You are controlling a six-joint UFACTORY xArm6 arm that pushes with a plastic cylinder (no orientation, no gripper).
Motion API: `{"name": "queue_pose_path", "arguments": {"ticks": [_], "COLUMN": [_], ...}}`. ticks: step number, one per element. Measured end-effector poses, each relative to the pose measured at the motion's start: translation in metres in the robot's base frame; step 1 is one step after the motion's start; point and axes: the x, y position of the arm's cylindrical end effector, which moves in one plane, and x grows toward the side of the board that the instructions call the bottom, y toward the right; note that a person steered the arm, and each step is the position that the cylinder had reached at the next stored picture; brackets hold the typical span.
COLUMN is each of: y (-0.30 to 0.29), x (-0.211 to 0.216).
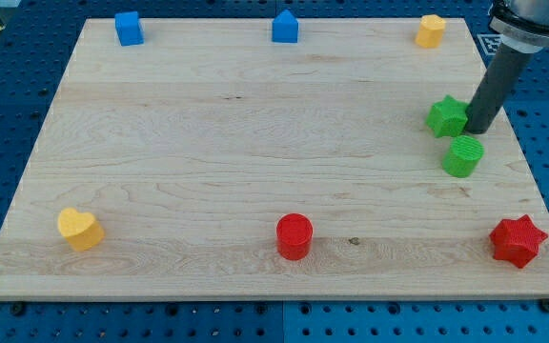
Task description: Push the hexagon slightly down
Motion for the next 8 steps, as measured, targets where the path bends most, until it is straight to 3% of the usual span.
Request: {"name": "queue_pose_path", "arguments": {"ticks": [3,4,6,8], "y": [0.005,0.037,0.073,0.024], "x": [0.003,-0.013,-0.121,-0.212]}}
